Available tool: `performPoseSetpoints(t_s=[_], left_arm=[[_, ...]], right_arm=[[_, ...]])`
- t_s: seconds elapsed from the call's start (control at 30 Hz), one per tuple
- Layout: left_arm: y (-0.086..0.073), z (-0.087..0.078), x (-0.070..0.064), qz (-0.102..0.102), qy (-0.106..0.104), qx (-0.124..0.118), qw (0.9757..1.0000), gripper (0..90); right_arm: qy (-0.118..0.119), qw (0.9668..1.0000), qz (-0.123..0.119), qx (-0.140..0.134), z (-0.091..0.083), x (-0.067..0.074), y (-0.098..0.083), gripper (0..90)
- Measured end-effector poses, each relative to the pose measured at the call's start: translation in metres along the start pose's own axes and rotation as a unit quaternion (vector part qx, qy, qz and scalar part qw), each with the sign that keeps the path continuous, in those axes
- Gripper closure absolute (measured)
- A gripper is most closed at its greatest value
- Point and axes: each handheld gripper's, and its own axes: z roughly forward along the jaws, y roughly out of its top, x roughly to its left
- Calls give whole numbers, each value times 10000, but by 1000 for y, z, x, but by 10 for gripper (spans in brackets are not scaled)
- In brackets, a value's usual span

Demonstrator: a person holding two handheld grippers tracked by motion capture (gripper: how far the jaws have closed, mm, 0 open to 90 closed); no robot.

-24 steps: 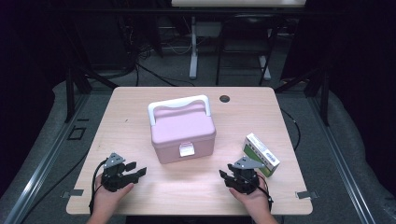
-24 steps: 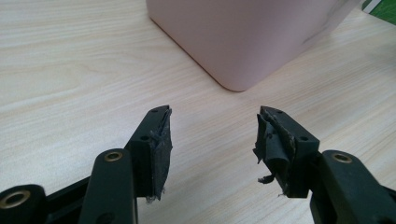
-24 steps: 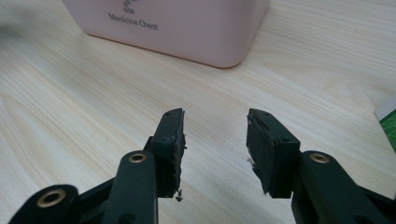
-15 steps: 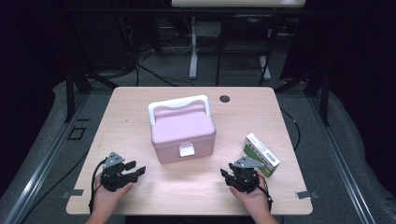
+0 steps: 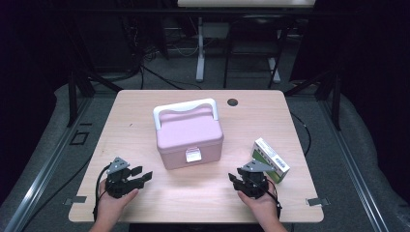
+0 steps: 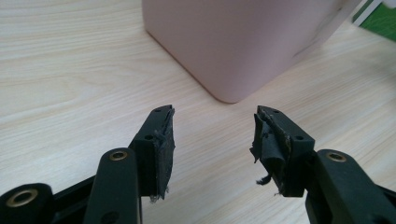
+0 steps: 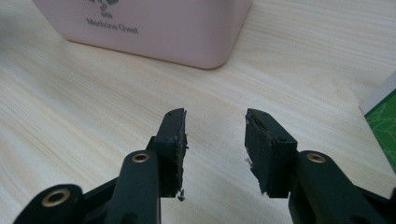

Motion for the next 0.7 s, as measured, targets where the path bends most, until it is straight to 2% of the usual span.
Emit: performPoseSetpoints(t_s=[0.13, 0.2, 0.37, 0.5, 0.57, 0.7], left_arm=[[7, 2, 0, 52, -13, 76, 10000, 500], [11, 3, 1, 58, -14, 61, 10000, 510], [26, 9, 5, -3, 132, -37, 9999, 594], [32, 13, 8, -42, 161, -85, 9998, 636], [37, 18, 9, -111, 198, -172, 9996, 687], [43, 23, 10, -123, 133, -146, 9997, 758]], right_arm=[[19, 10000, -33, -34, 2, 3, 8, 605], [126, 9999, 36, 9, 4, 2, 13, 628], [-68, 9999, 79, -96, 12, -4, 32, 707], [-153, 9996, 120, -190, 18, -9, 41, 744], [-223, 9993, 177, -253, 25, -14, 48, 805], [-328, 9989, 247, -241, 35, -18, 54, 841]])
